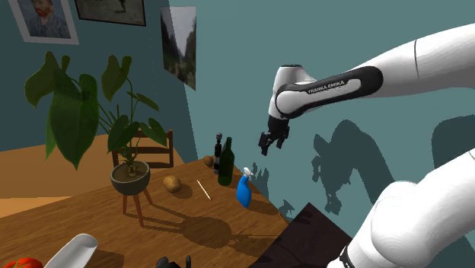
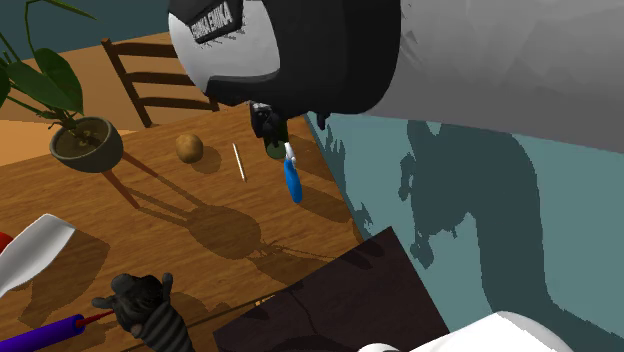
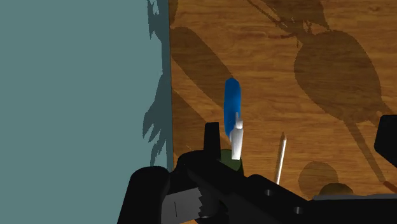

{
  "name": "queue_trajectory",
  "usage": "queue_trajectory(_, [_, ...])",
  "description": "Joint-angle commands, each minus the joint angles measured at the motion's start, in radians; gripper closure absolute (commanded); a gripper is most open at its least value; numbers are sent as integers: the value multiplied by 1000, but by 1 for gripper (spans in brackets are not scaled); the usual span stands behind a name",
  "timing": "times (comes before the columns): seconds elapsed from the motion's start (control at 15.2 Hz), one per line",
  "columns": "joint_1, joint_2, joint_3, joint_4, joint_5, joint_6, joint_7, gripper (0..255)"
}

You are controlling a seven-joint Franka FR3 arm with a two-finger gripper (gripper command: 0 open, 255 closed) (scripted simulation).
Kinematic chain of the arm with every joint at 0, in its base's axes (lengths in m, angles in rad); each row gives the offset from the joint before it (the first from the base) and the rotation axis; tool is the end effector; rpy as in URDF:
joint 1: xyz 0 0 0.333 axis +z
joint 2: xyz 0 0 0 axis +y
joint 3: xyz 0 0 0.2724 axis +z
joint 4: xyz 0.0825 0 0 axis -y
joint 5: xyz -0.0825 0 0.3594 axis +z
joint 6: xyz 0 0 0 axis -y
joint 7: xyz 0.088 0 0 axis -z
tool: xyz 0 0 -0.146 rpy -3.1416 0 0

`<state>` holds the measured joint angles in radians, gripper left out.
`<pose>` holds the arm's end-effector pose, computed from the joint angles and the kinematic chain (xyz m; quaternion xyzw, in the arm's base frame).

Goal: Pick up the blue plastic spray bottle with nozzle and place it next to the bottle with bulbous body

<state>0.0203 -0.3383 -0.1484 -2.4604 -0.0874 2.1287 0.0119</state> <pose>0.4220 -0.0586 0.3524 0.9990 -0.0428 0.0015 0.0127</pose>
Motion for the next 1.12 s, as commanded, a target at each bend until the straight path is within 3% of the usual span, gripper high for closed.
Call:
queue_trajectory(0.0, [3,86,-11,20,11,67,-13,0])
queue_trajectory(0.53, [5,404,-34,134,90,266,-90,0])
queue_trajectory(1.06, [-26,698,-11,302,183,383,-167,0])
